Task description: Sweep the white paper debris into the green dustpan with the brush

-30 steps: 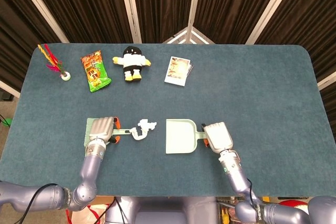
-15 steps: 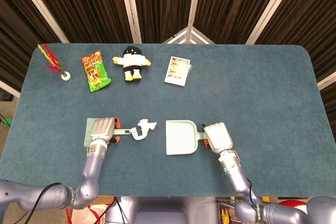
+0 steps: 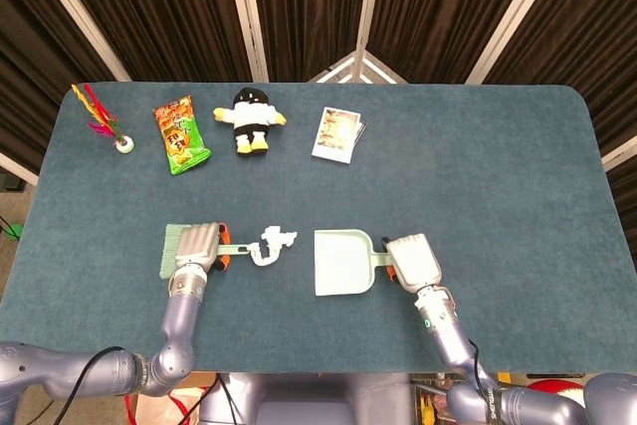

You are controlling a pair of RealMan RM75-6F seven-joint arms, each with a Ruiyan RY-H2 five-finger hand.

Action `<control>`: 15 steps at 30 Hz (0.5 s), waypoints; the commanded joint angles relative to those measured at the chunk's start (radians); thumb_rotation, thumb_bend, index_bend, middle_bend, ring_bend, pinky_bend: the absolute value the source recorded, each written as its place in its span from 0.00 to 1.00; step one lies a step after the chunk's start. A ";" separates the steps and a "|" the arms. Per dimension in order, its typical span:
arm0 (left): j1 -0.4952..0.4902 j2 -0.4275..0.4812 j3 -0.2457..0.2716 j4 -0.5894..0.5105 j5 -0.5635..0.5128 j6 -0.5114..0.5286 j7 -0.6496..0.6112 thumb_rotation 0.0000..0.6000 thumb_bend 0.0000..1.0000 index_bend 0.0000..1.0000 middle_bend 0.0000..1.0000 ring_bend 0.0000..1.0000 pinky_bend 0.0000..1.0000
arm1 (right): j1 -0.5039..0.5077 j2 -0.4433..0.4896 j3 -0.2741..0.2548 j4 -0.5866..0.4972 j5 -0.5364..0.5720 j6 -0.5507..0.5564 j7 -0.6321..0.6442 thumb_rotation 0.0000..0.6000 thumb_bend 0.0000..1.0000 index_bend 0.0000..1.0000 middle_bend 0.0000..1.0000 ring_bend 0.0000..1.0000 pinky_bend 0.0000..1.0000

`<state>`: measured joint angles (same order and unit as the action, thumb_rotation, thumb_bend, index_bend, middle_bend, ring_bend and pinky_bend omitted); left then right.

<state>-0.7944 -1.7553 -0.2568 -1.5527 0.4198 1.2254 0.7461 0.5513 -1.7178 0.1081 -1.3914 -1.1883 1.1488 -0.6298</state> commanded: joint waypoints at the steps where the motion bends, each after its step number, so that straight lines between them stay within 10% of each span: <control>1: 0.012 0.010 -0.028 -0.037 0.042 0.018 -0.044 1.00 0.63 0.79 1.00 1.00 1.00 | 0.000 0.004 0.001 -0.012 0.000 0.001 -0.010 1.00 0.48 0.87 0.93 0.98 0.90; 15: 0.037 0.076 -0.105 -0.223 0.081 0.023 -0.158 1.00 0.63 0.79 1.00 1.00 1.00 | -0.015 -0.018 -0.011 -0.016 -0.030 0.057 -0.064 1.00 0.49 0.87 0.93 0.98 0.90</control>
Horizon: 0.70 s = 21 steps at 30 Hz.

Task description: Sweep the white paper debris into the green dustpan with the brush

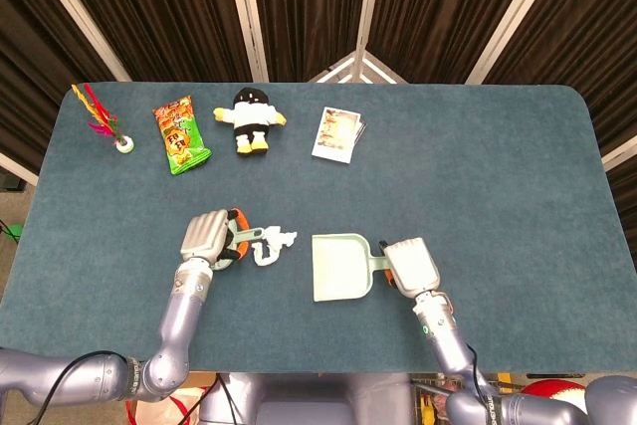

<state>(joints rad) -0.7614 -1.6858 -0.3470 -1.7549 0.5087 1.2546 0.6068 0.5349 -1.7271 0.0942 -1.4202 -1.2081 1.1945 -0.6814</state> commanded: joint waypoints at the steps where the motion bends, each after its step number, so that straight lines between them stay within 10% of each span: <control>1: 0.000 0.006 -0.013 -0.024 0.000 -0.006 -0.017 1.00 0.63 0.79 1.00 1.00 1.00 | 0.004 -0.015 0.008 0.022 -0.013 0.016 -0.019 1.00 0.49 0.87 0.93 0.98 0.90; 21: -0.127 -0.132 -0.062 0.051 0.030 -0.017 -0.002 1.00 0.63 0.79 1.00 1.00 1.00 | 0.014 -0.061 0.053 0.070 -0.012 0.035 -0.023 1.00 0.48 0.87 0.93 0.98 0.90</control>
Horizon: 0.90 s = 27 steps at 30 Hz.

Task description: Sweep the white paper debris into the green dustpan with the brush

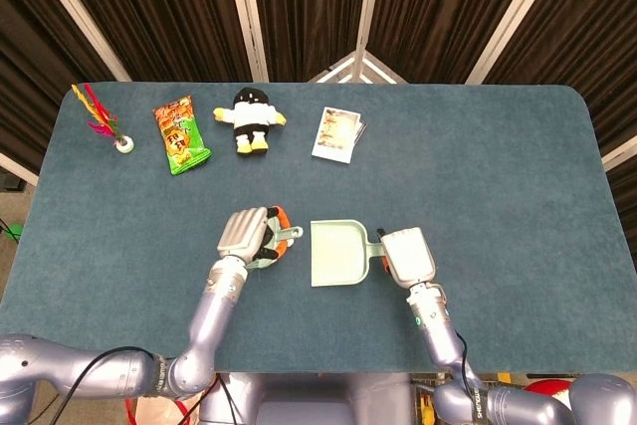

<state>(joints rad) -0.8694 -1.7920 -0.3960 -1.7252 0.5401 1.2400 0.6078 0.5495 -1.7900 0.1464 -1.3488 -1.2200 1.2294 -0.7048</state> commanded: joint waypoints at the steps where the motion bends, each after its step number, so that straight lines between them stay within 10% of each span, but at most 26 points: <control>1: -0.026 -0.040 -0.019 0.031 -0.005 -0.004 -0.007 1.00 0.63 0.79 1.00 1.00 1.00 | -0.001 0.003 0.001 -0.004 -0.001 0.001 0.001 1.00 0.49 0.87 0.93 0.98 0.90; 27: -0.204 -0.317 -0.158 0.225 0.207 -0.015 -0.204 1.00 0.56 0.78 1.00 1.00 1.00 | -0.016 0.056 0.014 -0.055 0.008 0.012 -0.001 1.00 0.49 0.87 0.93 0.98 0.90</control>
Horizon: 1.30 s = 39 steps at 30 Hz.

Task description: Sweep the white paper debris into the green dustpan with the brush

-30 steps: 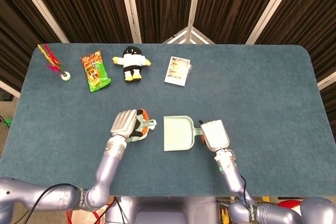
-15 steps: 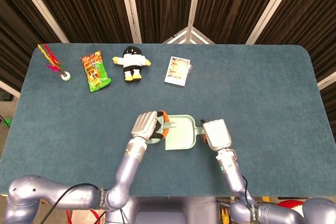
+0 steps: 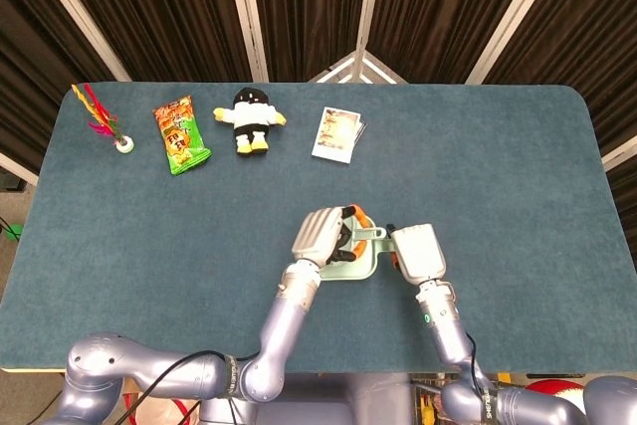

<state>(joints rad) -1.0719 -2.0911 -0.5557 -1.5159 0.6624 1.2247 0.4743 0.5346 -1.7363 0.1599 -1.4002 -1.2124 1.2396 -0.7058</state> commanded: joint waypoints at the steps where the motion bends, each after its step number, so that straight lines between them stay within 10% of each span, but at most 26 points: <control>1: 0.001 -0.020 0.005 0.019 0.107 0.003 -0.091 1.00 0.56 0.78 1.00 1.00 1.00 | -0.002 0.003 0.000 -0.005 0.002 0.001 0.000 1.00 0.49 0.87 0.93 0.98 0.90; 28: 0.254 0.299 0.071 -0.205 0.275 -0.002 -0.307 1.00 0.56 0.78 1.00 1.00 1.00 | -0.017 -0.005 -0.028 0.004 0.012 -0.002 -0.024 1.00 0.49 0.86 0.93 0.98 0.90; 39: 0.329 0.472 0.083 -0.285 0.296 -0.010 -0.322 1.00 0.56 0.77 1.00 1.00 1.00 | -0.018 0.018 -0.037 -0.043 0.035 0.000 -0.118 1.00 0.48 0.01 0.93 0.95 0.88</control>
<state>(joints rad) -0.7505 -1.6292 -0.4763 -1.7924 0.9572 1.2178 0.1550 0.5153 -1.7248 0.1255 -1.4349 -1.1786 1.2361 -0.8082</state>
